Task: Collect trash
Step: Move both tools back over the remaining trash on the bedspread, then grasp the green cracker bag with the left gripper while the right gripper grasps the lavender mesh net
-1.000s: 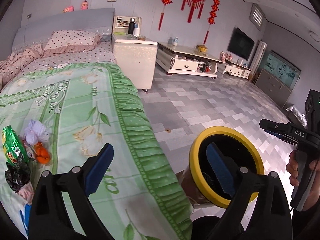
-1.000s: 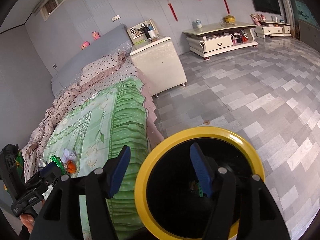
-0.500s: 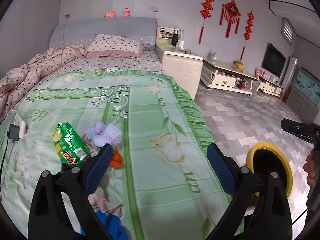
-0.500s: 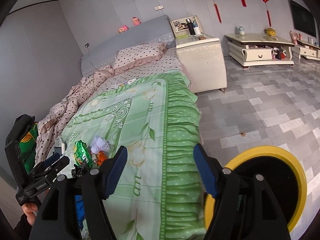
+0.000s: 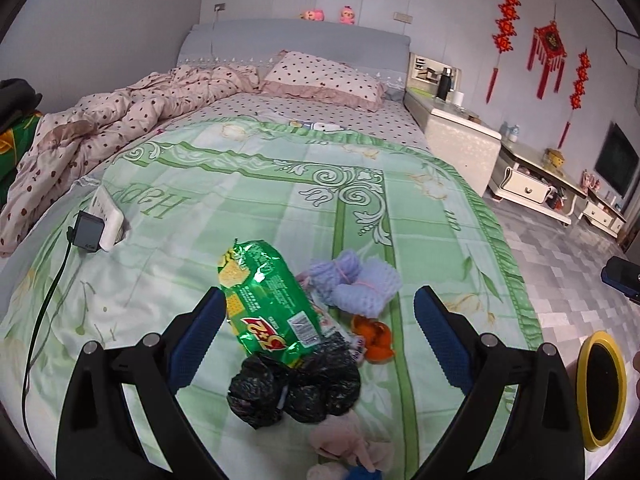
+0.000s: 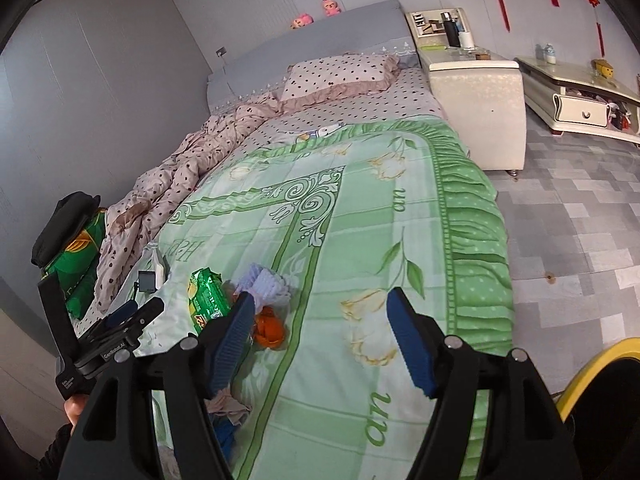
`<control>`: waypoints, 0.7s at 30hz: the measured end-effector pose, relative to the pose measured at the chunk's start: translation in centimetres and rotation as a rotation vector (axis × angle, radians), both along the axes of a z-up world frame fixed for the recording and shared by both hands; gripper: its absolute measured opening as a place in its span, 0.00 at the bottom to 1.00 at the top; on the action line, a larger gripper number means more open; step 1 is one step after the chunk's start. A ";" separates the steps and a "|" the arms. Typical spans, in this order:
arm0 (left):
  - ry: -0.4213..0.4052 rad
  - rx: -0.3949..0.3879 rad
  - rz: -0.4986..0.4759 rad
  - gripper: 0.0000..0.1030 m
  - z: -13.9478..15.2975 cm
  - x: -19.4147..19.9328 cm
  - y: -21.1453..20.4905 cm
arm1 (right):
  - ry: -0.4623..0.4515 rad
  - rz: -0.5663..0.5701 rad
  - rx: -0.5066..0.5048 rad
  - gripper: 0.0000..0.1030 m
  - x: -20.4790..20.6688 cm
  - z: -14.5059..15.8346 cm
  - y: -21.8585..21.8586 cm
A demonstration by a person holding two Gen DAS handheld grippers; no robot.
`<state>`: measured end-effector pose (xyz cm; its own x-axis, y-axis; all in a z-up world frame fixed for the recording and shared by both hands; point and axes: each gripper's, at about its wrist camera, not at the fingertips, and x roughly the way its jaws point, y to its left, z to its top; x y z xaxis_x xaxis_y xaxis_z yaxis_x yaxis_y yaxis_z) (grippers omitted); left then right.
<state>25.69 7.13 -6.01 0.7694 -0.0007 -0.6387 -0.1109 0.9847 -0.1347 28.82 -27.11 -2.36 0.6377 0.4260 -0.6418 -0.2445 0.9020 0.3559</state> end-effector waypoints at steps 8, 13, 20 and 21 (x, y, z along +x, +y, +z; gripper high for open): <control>0.060 -0.019 0.093 0.88 -3.9 3.4 4.0 | 0.081 0.073 0.003 0.63 5.3 -3.7 6.2; 0.099 -0.037 0.123 0.88 -6.6 5.2 5.8 | 0.170 0.127 0.048 0.63 8.2 -7.3 9.7; 0.127 -0.049 0.126 0.88 -9.1 7.3 6.7 | 0.277 0.186 0.088 0.63 11.2 -11.1 13.1; 0.131 -0.048 0.127 0.88 -9.3 7.5 6.8 | 0.289 0.190 0.093 0.63 11.5 -11.5 13.3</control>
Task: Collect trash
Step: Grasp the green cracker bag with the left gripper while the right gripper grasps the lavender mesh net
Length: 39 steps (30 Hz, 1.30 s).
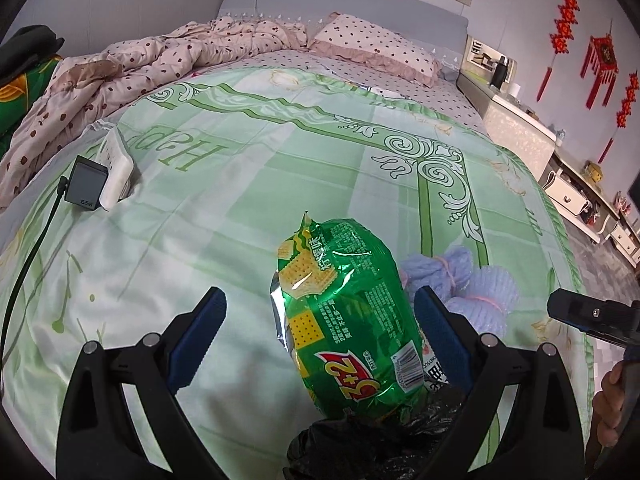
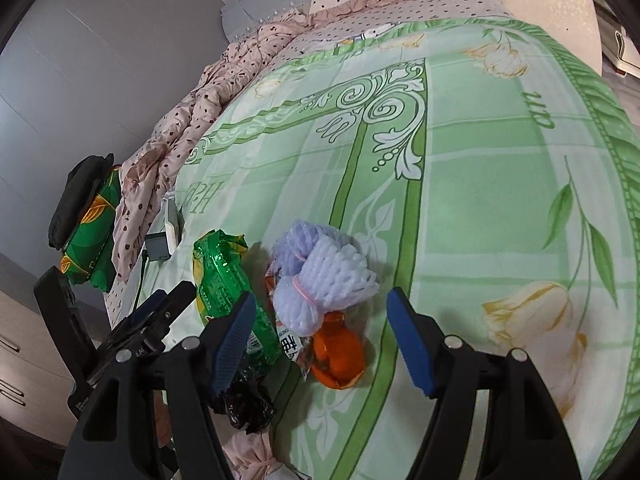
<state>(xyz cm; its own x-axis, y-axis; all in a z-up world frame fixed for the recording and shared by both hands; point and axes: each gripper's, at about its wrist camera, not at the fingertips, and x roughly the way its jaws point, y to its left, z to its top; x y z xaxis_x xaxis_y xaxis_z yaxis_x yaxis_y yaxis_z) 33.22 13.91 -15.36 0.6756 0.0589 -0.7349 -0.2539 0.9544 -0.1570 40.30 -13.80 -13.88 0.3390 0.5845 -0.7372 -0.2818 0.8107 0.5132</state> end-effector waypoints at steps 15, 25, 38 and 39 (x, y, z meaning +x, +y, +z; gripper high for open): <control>0.034 -0.037 -0.011 0.54 -3.3 2.7 0.5 | 0.044 0.031 -0.014 0.46 2.8 -3.6 3.1; 0.058 -0.029 -0.042 0.01 -4.6 3.0 -0.2 | 0.007 0.024 -0.034 0.16 2.7 -3.3 3.7; -0.012 -0.068 -0.037 0.00 -1.3 0.9 1.0 | -0.038 -0.005 0.024 0.12 1.4 -0.7 1.7; -0.018 -0.069 -0.037 0.00 -1.0 0.7 1.1 | -0.041 -0.007 0.029 0.12 1.2 -0.3 1.5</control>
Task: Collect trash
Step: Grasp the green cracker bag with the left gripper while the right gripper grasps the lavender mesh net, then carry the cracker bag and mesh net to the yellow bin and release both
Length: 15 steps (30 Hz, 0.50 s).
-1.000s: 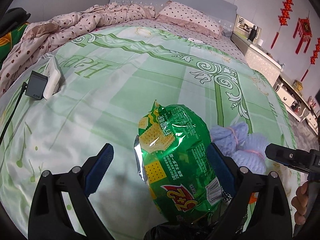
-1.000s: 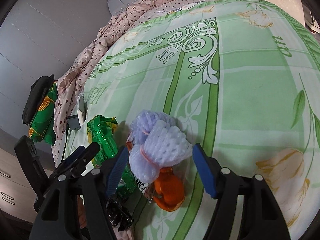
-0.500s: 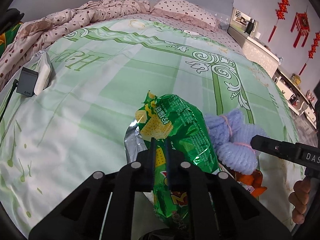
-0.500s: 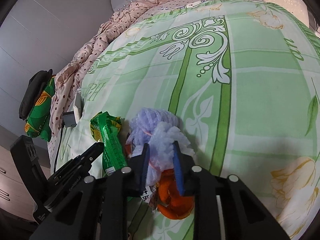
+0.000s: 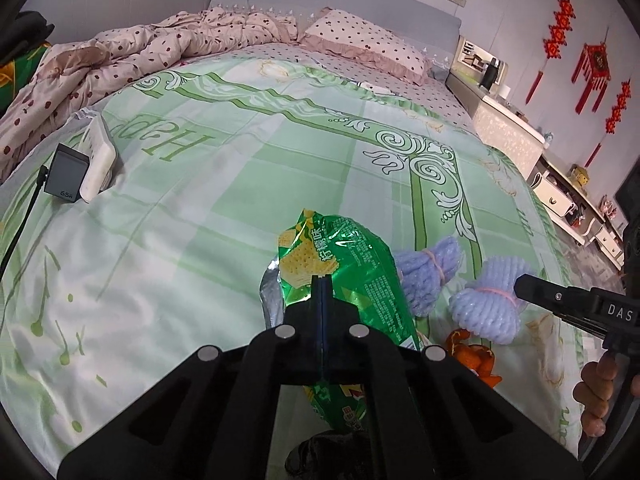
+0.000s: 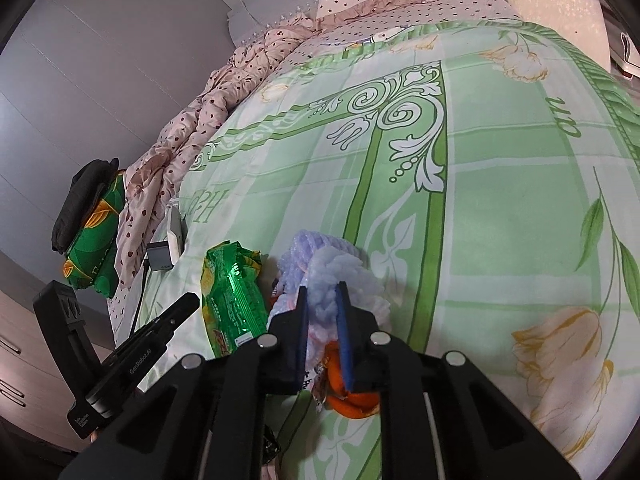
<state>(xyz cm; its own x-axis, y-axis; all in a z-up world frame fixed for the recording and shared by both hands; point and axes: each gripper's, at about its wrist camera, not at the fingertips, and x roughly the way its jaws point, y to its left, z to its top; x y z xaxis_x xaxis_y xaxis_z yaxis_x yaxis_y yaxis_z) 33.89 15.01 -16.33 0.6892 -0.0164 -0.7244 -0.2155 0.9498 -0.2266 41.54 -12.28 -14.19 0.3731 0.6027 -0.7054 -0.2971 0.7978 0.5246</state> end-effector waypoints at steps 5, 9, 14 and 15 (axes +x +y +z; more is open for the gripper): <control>-0.028 -0.003 -0.015 0.00 1.6 -1.1 -0.1 | -0.037 -0.008 0.006 0.12 -1.2 2.0 -0.8; -0.029 0.000 -0.007 0.00 2.0 -1.5 0.1 | -0.063 -0.021 0.013 0.12 -2.2 3.5 -2.0; -0.003 -0.036 -0.033 0.03 1.6 -0.9 -0.1 | -0.085 -0.018 0.013 0.12 -3.1 4.5 -3.1; 0.002 -0.043 -0.040 0.14 1.4 -0.7 -0.2 | -0.089 -0.019 0.012 0.12 -3.2 4.5 -3.3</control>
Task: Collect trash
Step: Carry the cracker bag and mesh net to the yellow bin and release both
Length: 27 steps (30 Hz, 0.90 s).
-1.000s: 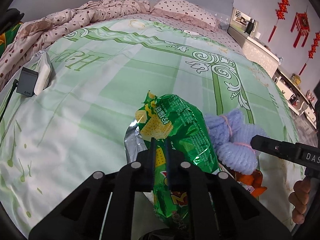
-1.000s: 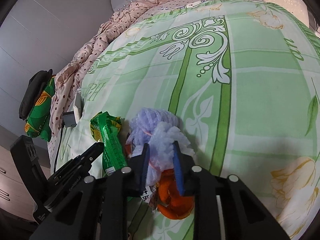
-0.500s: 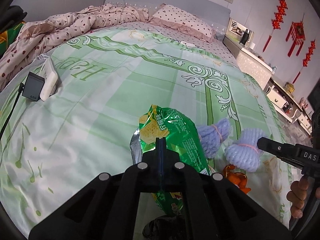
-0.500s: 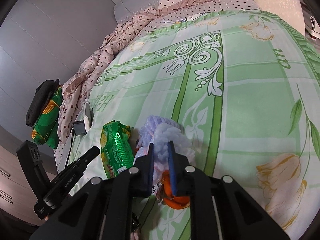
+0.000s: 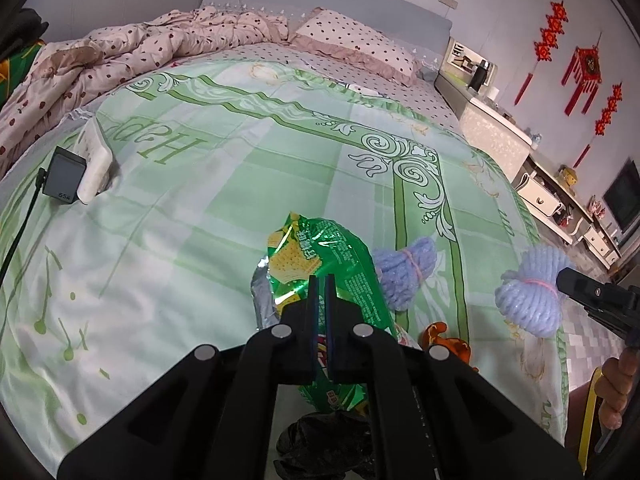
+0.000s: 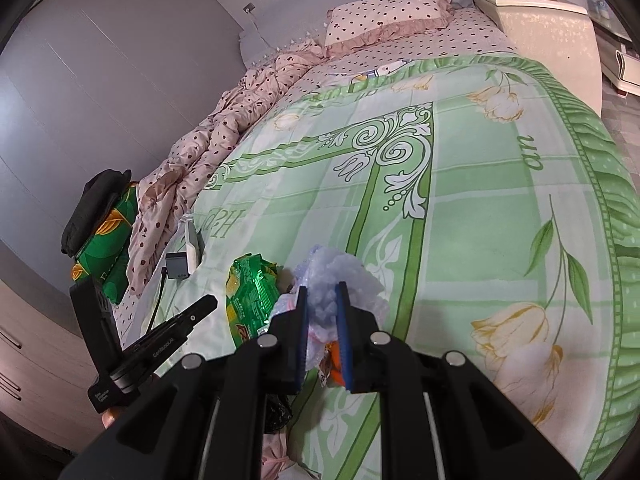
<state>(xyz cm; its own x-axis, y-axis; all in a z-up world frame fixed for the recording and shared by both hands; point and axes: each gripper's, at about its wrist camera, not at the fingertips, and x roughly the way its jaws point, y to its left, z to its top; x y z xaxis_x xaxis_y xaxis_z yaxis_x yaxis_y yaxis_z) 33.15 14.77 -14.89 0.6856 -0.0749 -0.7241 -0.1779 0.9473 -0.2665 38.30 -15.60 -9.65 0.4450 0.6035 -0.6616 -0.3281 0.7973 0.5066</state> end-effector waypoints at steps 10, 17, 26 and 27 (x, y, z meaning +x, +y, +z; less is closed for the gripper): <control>0.078 0.131 0.015 0.64 -3.3 4.0 -3.3 | -0.002 -0.002 0.026 0.12 0.1 -1.1 -2.5; 0.090 0.046 0.049 0.19 -5.4 4.5 -2.0 | 0.022 -0.002 0.065 0.12 0.3 -2.0 -3.7; 0.015 0.012 0.043 0.10 -2.2 1.6 0.1 | 0.021 0.012 0.092 0.12 -0.3 -1.6 -3.1; -0.002 -0.001 0.032 0.10 -1.4 1.1 0.2 | 0.015 0.015 0.092 0.12 -0.7 -1.3 -3.1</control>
<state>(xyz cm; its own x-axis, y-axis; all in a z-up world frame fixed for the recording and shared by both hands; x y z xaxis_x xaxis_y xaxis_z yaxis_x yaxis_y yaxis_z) 34.23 15.00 -16.33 0.6889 -0.0534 -0.7229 -0.2076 0.9410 -0.2674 37.63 -18.68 -10.95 0.4260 0.6683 -0.6098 -0.3310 0.7424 0.5824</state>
